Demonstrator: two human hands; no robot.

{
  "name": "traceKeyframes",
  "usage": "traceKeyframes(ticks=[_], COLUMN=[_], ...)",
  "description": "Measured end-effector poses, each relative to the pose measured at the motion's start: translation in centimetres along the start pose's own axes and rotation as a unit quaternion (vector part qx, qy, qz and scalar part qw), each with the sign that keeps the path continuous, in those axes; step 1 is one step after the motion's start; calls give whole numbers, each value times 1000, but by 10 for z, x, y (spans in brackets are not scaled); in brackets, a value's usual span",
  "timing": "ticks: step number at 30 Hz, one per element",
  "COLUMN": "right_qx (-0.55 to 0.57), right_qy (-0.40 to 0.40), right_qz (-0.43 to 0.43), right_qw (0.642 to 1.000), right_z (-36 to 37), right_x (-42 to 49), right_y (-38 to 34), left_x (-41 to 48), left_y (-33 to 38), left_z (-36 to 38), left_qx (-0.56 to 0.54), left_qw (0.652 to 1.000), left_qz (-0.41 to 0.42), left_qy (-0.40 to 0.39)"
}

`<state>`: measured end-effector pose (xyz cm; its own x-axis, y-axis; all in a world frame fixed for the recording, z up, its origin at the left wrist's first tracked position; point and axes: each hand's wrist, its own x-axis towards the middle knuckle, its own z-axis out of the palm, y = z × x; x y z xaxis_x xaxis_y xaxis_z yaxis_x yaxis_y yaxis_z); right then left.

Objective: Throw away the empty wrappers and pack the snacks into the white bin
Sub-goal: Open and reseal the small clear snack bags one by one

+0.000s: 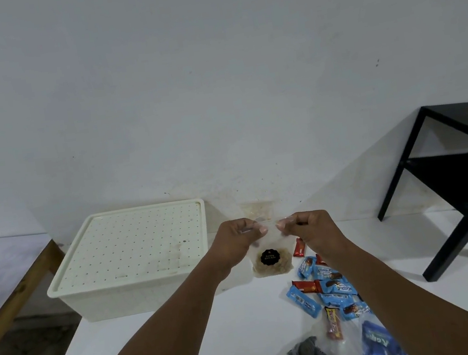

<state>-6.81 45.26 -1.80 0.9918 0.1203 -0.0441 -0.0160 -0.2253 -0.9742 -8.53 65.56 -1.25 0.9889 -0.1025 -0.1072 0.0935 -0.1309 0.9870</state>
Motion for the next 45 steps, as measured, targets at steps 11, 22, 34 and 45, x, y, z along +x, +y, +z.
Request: traceKeyframes(ticks=[11, 22, 34, 45], right_qx=[-6, 83, 12, -20], right_qy=[-32, 37, 60, -18], right_qz=[-6, 33, 48, 17], right_qw=[999, 995, 997, 999], right_z=[-5, -8, -3, 10], right_x=[-5, -7, -11, -13], right_y=[-5, -7, -13, -12], left_x=[-3, -3, -6, -14], left_y=[4, -9, -5, -5], left_z=[0, -3, -5, 1], left_qx=[-14, -82, -124, -109], left_qw=[999, 996, 990, 982], left_qz=[-27, -13, -55, -98], left_qy=[-26, 41, -28, -119])
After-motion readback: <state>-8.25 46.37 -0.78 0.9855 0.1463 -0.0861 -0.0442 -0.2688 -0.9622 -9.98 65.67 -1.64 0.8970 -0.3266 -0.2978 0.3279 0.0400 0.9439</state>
